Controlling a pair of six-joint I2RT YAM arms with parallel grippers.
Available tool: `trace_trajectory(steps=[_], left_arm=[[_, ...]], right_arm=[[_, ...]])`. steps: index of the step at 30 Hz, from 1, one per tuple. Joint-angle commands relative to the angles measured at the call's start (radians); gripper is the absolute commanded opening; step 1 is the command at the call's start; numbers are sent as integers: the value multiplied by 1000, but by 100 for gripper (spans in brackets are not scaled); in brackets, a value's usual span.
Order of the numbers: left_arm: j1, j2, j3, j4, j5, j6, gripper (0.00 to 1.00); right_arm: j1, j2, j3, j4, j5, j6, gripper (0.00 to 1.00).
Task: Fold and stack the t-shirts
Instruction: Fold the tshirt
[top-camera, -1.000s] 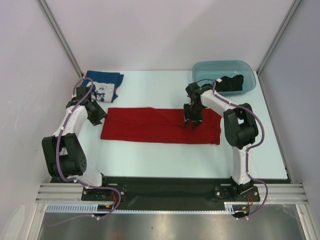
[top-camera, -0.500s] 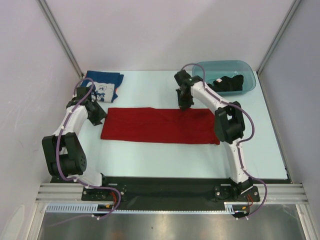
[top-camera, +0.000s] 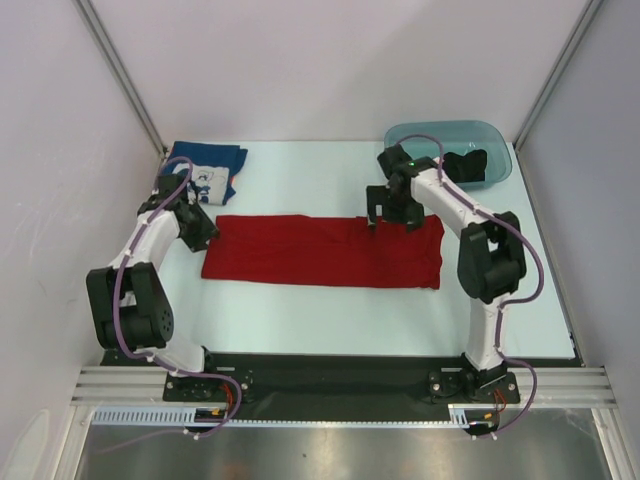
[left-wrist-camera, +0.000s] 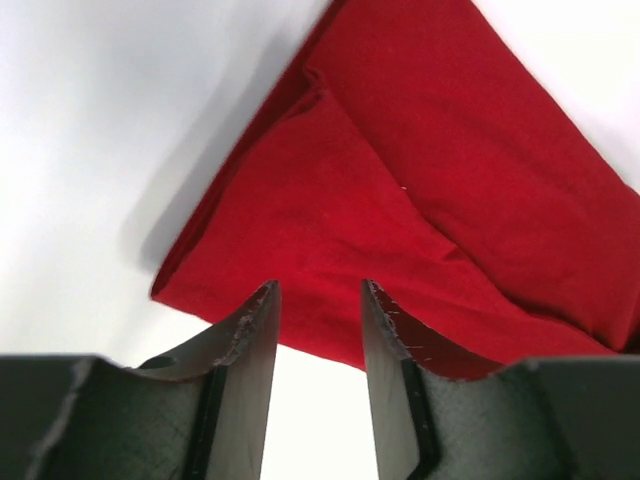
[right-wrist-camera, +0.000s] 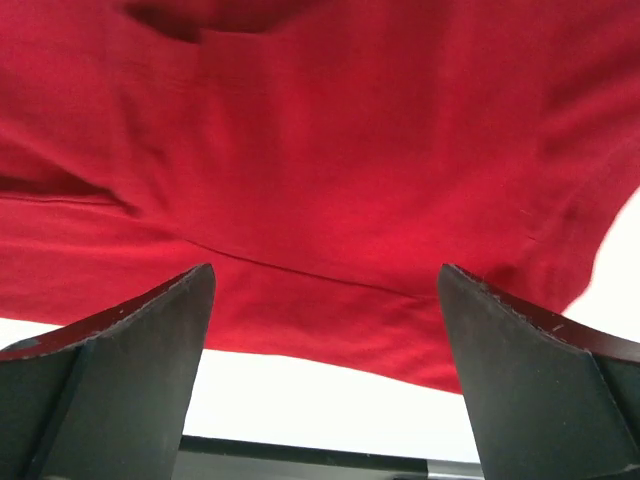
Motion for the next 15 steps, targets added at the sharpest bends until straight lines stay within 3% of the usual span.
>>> trace_trajectory(steps=[1, 3, 5, 6, 7, 12, 15], left_arm=[[-23, 28, 7, 36, 55, 30, 42], [-37, 71, 39, 41, 75, 41, 36], [-56, 106, 62, 44, 118, 53, 31], [-63, 141, 84, 36, 121, 48, 28], [-72, 151, 89, 47, 151, 47, 26], [-95, 278, 191, 45, 165, 19, 25], [-87, 376, 283, -19, 86, 1, 25]], right_arm=[[-19, -112, -102, 69, -13, 23, 98], [-22, -157, -166, 88, -30, 34, 90], [-29, -201, -250, 89, -65, 40, 75], [-34, -214, -284, 91, -68, 49, 61], [-37, -249, -349, 111, -70, 54, 56], [-100, -320, -528, 174, -99, 83, 51], [-161, -332, -626, 207, -108, 98, 51]])
